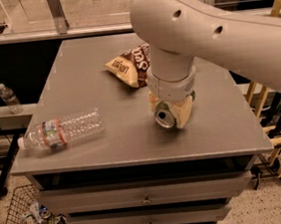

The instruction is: Knock green can over

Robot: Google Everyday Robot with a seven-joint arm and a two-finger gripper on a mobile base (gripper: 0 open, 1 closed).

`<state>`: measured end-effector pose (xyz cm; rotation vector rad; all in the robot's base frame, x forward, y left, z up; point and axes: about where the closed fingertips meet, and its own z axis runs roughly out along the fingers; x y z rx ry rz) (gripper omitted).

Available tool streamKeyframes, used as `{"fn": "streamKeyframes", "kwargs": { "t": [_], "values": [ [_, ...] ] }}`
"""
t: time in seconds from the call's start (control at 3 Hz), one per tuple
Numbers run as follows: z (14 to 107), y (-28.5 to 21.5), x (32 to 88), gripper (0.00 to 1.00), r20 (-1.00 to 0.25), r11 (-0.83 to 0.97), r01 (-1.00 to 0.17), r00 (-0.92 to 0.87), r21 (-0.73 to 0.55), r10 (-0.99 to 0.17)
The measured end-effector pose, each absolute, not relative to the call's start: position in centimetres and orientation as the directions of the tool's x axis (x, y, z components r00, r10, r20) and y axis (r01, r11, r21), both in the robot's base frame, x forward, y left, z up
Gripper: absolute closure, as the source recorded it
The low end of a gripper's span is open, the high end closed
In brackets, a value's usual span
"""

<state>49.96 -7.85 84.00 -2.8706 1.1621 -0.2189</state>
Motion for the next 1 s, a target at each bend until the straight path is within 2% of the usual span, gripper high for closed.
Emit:
{"fn": "streamKeyframes", "kwargs": {
  "t": [0.67,1.0],
  "values": [
    [84.08,-7.88,49.92,0.13,0.12,-0.719,-0.689,0.709,-0.091,-0.695],
    [84.12,-7.89,49.9,0.0,0.122,-0.719,-0.689,0.709,-0.093,-0.695]
  ]
}}
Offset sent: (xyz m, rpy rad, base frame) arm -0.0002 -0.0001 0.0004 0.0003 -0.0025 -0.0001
